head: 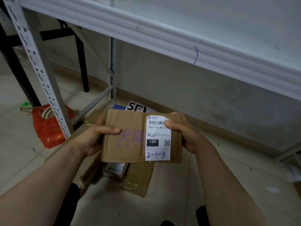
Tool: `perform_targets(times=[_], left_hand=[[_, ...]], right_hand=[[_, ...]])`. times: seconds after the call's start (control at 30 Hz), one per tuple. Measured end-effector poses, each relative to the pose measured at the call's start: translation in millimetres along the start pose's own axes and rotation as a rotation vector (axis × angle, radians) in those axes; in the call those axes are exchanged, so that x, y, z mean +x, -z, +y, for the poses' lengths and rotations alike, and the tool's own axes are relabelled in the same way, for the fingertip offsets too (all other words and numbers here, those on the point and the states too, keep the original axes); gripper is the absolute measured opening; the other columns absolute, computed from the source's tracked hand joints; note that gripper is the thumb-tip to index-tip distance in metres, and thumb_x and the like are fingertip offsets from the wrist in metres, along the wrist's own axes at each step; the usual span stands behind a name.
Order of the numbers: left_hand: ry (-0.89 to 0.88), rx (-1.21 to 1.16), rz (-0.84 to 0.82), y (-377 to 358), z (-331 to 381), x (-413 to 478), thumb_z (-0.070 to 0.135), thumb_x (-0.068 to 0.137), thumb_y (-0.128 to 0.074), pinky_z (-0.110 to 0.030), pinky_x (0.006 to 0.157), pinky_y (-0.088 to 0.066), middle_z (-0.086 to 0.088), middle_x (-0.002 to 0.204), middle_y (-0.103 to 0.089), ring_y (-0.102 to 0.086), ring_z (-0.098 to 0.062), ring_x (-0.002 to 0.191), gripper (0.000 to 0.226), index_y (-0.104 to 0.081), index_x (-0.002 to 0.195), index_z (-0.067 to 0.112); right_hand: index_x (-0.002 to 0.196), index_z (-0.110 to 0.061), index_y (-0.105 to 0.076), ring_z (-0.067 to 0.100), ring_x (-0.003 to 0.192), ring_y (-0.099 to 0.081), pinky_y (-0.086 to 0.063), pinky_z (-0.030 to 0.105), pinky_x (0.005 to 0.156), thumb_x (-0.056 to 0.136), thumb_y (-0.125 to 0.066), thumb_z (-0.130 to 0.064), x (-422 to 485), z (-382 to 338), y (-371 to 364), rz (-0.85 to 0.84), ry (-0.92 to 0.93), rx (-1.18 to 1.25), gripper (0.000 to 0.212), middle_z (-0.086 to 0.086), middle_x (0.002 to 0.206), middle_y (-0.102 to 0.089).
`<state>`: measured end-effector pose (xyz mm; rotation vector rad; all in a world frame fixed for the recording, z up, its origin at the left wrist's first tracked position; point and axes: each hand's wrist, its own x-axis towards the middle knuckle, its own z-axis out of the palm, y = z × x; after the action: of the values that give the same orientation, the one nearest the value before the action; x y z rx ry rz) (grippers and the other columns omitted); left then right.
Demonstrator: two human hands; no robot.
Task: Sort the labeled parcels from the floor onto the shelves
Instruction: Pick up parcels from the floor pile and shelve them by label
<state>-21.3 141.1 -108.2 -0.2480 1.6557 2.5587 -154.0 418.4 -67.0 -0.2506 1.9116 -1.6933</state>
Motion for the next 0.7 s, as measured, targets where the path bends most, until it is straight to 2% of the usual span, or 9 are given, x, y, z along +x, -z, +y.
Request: perform_targets(times=[0.07,0.17,0.23,0.3,0.37,0.43,0.53,0.63,0.7], left_hand=[[-0.017,0.031,-0.004,-3.0,3.9,-1.7,0.017,0.051,-0.084,-0.044,0.08,-0.059,-0.022,0.132,-0.058,-0.065,-0.037,0.113,0.098,-0.045,0.141,0.018],[-0.029,0.068,0.005,-9.9,8.3,-4.8,0.019,0.053,-0.083,-0.047,0.081,-0.059,-0.02,0.131,-0.058,-0.066,-0.035,0.111,0.091,-0.049,0.136,0.022],[-0.065,0.079,-0.015,-9.6,12.5,-8.6,0.017,0.056,-0.085,-0.057,0.089,-0.055,-0.022,0.133,-0.056,-0.062,-0.041,0.116,0.089,-0.047,0.137,0.022],[-0.099,0.07,-0.039,-5.1,19.9,-12.8,0.015,0.058,-0.087,-0.063,0.095,-0.049,-0.024,0.137,-0.052,-0.058,-0.044,0.12,0.098,-0.04,0.143,0.027],[-0.154,0.069,-0.042,-4.7,33.2,-21.4,0.011,0.056,-0.085,-0.057,0.092,-0.053,-0.017,0.131,-0.059,-0.061,-0.04,0.117,0.1,-0.042,0.142,0.038],[-0.205,0.082,-0.014,-4.6,44.8,-30.2,0.011,0.051,-0.085,-0.049,0.087,-0.057,-0.009,0.125,-0.064,-0.063,-0.034,0.115,0.104,-0.043,0.139,0.048],[-0.26,0.073,0.014,1.1,60.7,-47.5,0.022,0.038,-0.096,-0.054,0.095,-0.052,-0.01,0.136,-0.058,-0.06,-0.035,0.12,0.124,-0.037,0.143,0.052],[-0.34,0.015,0.004,8.7,76.2,-64.0,0.013,0.047,-0.087,-0.062,0.1,-0.045,-0.014,0.143,-0.052,-0.057,-0.04,0.124,0.114,-0.04,0.143,0.05],[-0.424,0.007,-0.031,0.6,90.0,-79.9,0.003,0.055,-0.074,-0.063,0.096,-0.048,-0.016,0.138,-0.057,-0.06,-0.041,0.119,0.098,-0.048,0.141,0.044]], right_hand=[[0.122,-0.028,-0.056,0.031,0.1,-0.073,-0.059,0.052,0.088,0.065,-0.086,-0.042,-2.8,-4.8,-1.9,0.019,-0.017,-0.04,0.066,0.012,0.113,-0.072],[0.115,-0.025,-0.057,0.024,0.089,-0.072,-0.059,0.04,0.074,0.06,-0.084,-0.053,-7.9,-5.6,-4.5,0.043,-0.013,-0.023,0.067,0.01,0.106,-0.071],[0.112,-0.023,-0.057,0.021,0.083,-0.073,-0.057,0.035,0.068,0.064,-0.082,-0.046,-11.5,-6.6,-6.7,0.035,0.019,0.014,0.059,0.008,0.098,-0.072],[0.111,-0.021,-0.057,0.02,0.077,-0.073,-0.057,0.034,0.062,0.068,-0.079,-0.037,-14.8,-11.7,-10.0,-0.003,0.062,0.062,0.051,0.004,0.086,-0.076],[0.11,-0.02,-0.055,0.02,0.072,-0.072,-0.056,0.033,0.059,0.07,-0.075,-0.029,-17.6,-20.6,-15.0,-0.035,0.109,0.105,0.046,0.002,0.079,-0.076],[0.109,-0.019,-0.054,0.022,0.073,-0.071,-0.057,0.034,0.061,0.07,-0.074,-0.025,-21.8,-33.8,-23.1,-0.063,0.168,0.127,0.044,0.003,0.08,-0.075],[0.11,-0.023,-0.054,0.027,0.079,-0.071,-0.058,0.04,0.068,0.065,-0.082,-0.033,-30.7,-55.7,-39.9,-0.096,0.27,0.105,0.054,0.006,0.086,-0.076],[0.116,-0.033,-0.053,0.032,0.088,-0.074,-0.061,0.044,0.073,0.058,-0.088,-0.05,-46.7,-76.9,-59.7,-0.133,0.33,0.024,0.07,0.011,0.099,-0.076],[0.121,-0.046,-0.051,0.031,0.101,-0.073,-0.061,0.041,0.079,0.054,-0.091,-0.054,-64.7,-95.5,-68.8,-0.188,0.406,-0.022,0.078,0.008,0.114,-0.073]])
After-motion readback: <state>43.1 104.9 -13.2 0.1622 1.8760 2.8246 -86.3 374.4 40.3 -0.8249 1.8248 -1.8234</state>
